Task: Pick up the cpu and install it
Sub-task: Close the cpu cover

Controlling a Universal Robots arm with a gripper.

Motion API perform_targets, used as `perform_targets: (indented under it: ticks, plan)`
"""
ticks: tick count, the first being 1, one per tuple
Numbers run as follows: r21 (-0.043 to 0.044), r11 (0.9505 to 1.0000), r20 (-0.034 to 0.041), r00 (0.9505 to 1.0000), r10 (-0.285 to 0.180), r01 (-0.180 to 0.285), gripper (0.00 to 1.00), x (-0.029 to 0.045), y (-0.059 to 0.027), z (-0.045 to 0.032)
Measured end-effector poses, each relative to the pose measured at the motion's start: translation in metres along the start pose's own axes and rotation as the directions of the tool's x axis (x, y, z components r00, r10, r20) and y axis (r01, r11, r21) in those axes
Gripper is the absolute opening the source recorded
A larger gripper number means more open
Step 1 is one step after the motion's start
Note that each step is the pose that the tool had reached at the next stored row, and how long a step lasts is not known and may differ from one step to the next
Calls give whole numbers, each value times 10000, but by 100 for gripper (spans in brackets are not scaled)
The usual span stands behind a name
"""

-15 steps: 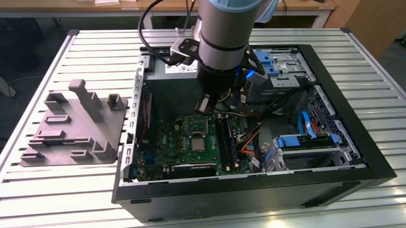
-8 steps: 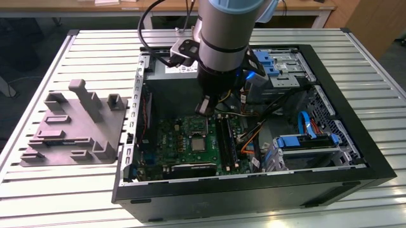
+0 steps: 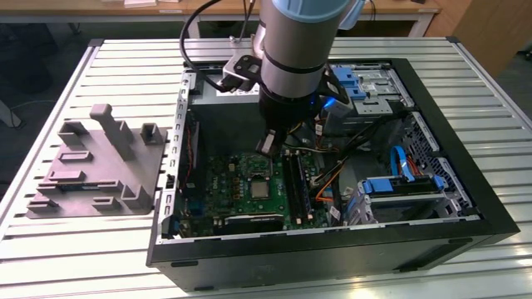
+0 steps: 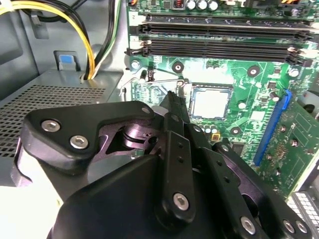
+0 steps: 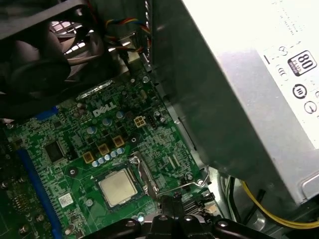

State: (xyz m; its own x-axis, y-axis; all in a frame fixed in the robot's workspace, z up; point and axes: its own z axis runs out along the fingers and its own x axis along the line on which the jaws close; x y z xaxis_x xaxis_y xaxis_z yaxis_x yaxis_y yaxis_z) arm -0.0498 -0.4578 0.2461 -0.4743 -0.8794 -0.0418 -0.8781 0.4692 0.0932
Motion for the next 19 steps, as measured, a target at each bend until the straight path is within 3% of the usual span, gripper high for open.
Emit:
perform_targets:
  ticks: [19]
  plan:
    - [159, 9999, -302, 9995, -17, 22, 11, 171, -77, -6]
